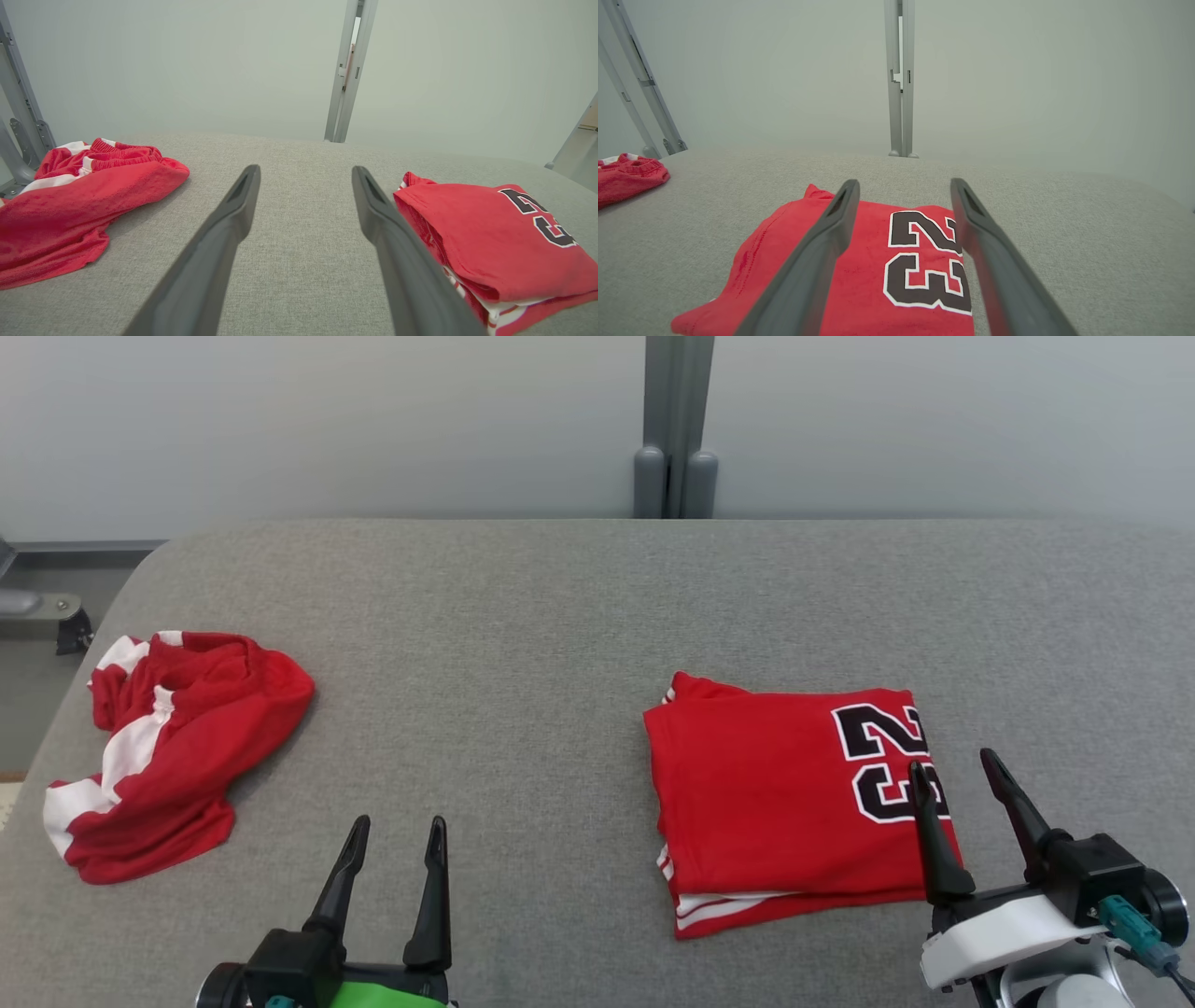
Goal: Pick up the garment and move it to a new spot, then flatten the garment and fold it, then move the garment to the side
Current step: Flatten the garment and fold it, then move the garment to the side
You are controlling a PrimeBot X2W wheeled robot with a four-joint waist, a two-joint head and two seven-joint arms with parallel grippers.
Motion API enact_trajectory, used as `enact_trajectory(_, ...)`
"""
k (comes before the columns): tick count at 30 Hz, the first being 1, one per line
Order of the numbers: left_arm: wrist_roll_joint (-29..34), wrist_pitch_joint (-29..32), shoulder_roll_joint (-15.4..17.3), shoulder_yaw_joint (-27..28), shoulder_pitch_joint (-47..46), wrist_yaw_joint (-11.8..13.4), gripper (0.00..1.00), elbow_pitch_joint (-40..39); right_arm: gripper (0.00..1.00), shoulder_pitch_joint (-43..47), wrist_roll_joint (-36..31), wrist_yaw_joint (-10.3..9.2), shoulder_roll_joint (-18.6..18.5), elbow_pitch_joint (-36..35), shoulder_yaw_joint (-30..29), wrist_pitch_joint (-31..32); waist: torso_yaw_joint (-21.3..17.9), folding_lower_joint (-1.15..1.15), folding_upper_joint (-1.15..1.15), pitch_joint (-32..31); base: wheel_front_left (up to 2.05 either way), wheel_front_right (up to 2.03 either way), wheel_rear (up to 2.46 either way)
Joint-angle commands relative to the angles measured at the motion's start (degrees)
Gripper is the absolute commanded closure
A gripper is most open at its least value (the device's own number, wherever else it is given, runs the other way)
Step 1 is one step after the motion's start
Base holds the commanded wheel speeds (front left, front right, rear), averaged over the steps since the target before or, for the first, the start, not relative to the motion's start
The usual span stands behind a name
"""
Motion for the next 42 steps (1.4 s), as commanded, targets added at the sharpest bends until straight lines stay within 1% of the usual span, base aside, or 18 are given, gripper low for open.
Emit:
enact_trajectory(1,-0.1,0.0,0.1,0.4,1.2,0.4,0.0,-0.2,0.0,0.7,1.0,-0.05,-0.6,0.5,1.1,-0.6,-2.2,0.0,0.0,-1.0,0.0,0.0,0.0)
enact_trajectory(3,-0.2,0.0,0.1,0.6,1.4,0.5,0.0,-0.4,0.0,1.3,2.0,-0.07,-1.6,0.1,2.0,-0.9,-2.8,0.0,0.0,-1.2,0.0,0.0,0.0)
enact_trajectory(6,-0.3,0.0,0.1,0.8,1.7,0.6,0.0,-0.6,0.0,2.5,2.7,-0.06,-2.1,-2.2,2.5,-0.9,-3.3,0.0,0.0,-1.5,0.0,0.0,0.0)
enact_trajectory(12,-0.3,0.0,0.1,1.4,2.9,0.2,0.0,-0.5,0.0,7.0,1.7,-0.06,-0.8,-4.6,0.5,-0.9,-3.3,0.0,0.0,-3.3,0.0,0.0,0.0)
enact_trajectory(16,0.3,0.0,0.1,2.0,4.0,0.3,0.0,-0.1,0.0,8.9,1.2,-0.06,-0.1,-4.6,0.4,-0.9,-3.4,0.0,0.0,-4.4,0.0,0.0,0.0)
enact_trajectory(27,3.2,0.0,0.1,2.9,5.8,0.9,0.0,1.1,0.0,10.5,0.4,-0.06,1.2,-4.6,1.3,-0.9,-4.1,0.0,0.0,-6.0,0.0,0.0,0.0)
enact_trajectory(42,2.7,0.0,0.1,2.4,5.7,1.8,0.0,1.3,0.0,10.8,-0.2,-0.06,1.3,-3.8,1.2,-0.9,-4.5,0.0,0.0,-6.3,0.0,0.0,0.0)
